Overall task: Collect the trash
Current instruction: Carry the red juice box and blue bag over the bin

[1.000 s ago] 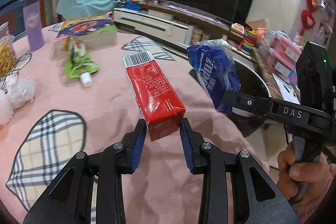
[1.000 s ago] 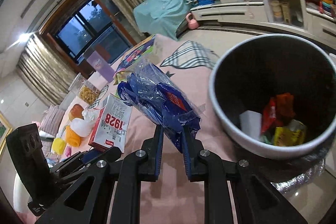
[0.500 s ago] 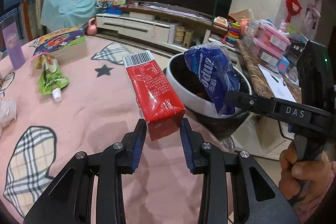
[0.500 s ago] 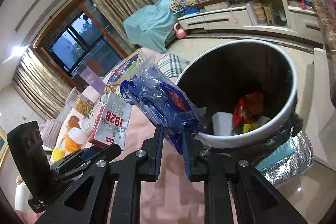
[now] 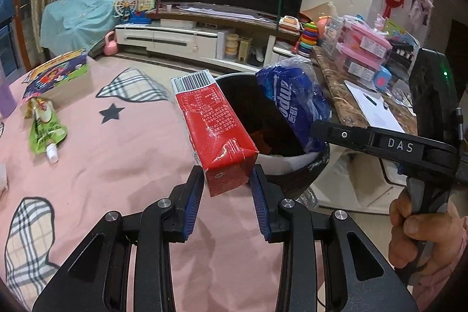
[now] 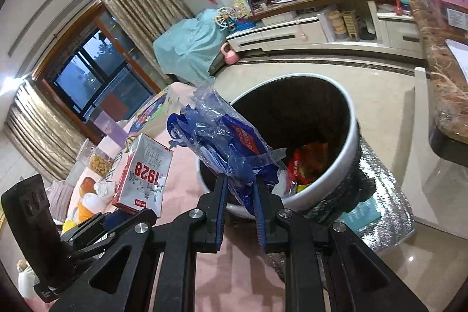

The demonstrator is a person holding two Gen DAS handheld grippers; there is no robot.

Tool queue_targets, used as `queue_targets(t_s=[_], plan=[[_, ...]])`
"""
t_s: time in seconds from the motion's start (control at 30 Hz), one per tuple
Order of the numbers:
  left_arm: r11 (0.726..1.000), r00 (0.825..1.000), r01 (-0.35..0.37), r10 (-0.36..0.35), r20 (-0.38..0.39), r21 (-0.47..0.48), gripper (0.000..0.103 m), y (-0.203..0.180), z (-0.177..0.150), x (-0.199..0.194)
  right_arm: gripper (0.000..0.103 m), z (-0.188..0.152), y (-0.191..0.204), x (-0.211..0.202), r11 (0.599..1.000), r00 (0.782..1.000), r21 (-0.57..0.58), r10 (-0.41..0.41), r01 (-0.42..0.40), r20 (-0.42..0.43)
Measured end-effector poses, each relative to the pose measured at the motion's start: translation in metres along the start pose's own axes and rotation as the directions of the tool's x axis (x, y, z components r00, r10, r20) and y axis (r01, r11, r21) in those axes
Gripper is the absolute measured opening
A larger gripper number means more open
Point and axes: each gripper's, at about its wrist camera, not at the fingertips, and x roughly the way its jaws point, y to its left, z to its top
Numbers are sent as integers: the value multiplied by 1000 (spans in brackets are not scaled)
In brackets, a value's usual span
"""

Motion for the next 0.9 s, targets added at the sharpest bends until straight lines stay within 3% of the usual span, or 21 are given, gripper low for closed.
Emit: queue_targets(t_s=[0.9], plan=[[998, 998, 35, -32, -60, 56, 32, -28, 33, 43, 17, 33, -32, 14, 996, 994, 15, -88, 89, -58]])
